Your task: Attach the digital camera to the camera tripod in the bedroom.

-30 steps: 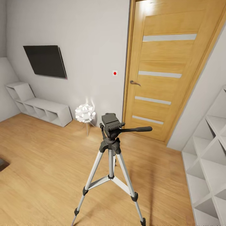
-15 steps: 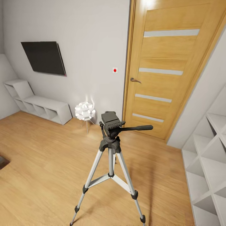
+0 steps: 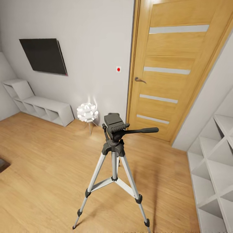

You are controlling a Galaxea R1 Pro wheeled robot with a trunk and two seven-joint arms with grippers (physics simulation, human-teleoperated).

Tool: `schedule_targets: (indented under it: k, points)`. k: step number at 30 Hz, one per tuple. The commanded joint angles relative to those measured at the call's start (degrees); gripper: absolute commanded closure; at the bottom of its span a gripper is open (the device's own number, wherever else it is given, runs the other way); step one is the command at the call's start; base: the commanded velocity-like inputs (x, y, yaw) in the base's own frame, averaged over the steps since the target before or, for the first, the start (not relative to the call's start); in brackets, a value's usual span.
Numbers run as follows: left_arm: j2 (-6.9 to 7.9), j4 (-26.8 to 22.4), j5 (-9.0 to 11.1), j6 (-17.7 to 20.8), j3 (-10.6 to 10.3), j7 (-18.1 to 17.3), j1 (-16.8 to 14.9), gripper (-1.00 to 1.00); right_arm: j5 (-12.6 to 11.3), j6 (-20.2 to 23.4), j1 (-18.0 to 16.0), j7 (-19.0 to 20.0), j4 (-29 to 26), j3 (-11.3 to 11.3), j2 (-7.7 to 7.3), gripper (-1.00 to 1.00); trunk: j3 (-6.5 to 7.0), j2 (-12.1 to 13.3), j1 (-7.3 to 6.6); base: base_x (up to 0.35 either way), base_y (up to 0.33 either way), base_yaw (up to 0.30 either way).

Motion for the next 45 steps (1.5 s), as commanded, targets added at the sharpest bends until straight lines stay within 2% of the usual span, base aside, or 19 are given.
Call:
schedule_targets:
  k: [1, 5, 9, 13, 17, 25, 45]
  points:
    - [0.05, -0.08, 0.53, 0.30, -0.45, -0.03, -0.03, 1.00, 0.34, -0.34, -0.08, 0.12, 0.18, -0.49, -0.03, -1.00, -0.19, -0.11, 0.02, 0.000, 0.000, 0.000]
    - [0.09, -0.23, 0.65, 1.97, -0.26, -0.02, -0.03, 1.00, 0.00, -0.41, -0.08, 0.12, 0.17, -0.49, -0.03, -1.00, -0.56, -0.11, 0.02, 0.000, 0.000, 0.000]
    - [0.04, -0.35, 0.63, 6.82, -0.19, 0.07, -0.03, 1.00, -0.16, -0.53, -0.08, 0.12, 0.17, -0.50, -0.09, -1.00, -0.93, -0.11, 0.02, 0.000, 0.000, 0.000]
    - [0.11, -0.38, 0.59, 8.23, -0.30, 0.11, -0.03, 1.00, -0.20, -0.59, -0.08, 0.12, 0.17, -0.50, -0.07, -1.00, -1.30, -0.11, 0.02, 0.000, 0.000, 0.000]
    - [0.22, -0.34, 0.62, 6.55, -0.45, 0.13, -0.03, 1.00, -0.21, -0.64, -0.08, 0.12, 0.17, -0.50, -0.06, -1.00, -1.49, -0.11, 0.02, 0.000, 0.000, 0.000]
    - [-0.08, -0.06, 0.26, -1.30, -0.59, 0.09, -0.03, 1.00, -0.22, -0.64, -0.08, 0.12, 0.18, -0.50, -0.11, -1.00, -1.56, -0.11, 0.02, 0.000, 0.000, 0.000]
    - [-0.11, 0.00, 0.32, -2.85, -0.60, 0.13, -0.03, 1.00, -0.17, -0.18, -0.08, 0.22, 0.17, -0.71, 0.34, -1.00, -1.57, -0.11, 0.02, 0.000, 0.000, 0.000]
